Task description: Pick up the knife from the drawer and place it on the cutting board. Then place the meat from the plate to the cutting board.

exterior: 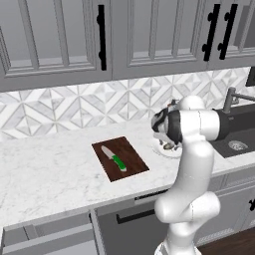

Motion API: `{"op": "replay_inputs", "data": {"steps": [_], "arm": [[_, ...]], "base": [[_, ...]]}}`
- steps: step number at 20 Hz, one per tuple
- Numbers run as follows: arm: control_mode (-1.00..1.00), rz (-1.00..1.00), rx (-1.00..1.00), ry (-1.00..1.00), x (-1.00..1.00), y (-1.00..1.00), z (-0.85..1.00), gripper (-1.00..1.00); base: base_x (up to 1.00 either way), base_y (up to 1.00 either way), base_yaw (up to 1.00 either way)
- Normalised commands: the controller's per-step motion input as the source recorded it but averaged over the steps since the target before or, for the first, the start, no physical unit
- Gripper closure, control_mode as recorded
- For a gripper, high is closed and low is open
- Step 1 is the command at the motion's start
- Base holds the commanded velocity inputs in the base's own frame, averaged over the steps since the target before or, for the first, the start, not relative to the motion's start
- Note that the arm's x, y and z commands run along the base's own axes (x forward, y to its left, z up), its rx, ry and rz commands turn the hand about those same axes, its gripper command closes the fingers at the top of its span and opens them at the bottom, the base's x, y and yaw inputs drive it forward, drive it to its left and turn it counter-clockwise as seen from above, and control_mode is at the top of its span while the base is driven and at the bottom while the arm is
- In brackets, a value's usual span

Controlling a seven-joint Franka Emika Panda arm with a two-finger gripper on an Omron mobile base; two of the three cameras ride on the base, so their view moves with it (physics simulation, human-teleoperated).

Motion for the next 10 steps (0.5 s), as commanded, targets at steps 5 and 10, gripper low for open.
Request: {"op": "replay_inputs", "data": {"steps": [5,10], "arm": [[-1.0,-0.06,0.03,0.0,0.0,0.06,-0.38,1.0],[-1.0,-0.1,-0.09,-0.07,-0.05,0.54,0.44,1.0]], "base": [[0.0,0.0,0.0],[0.0,0.0,0.0]]}}
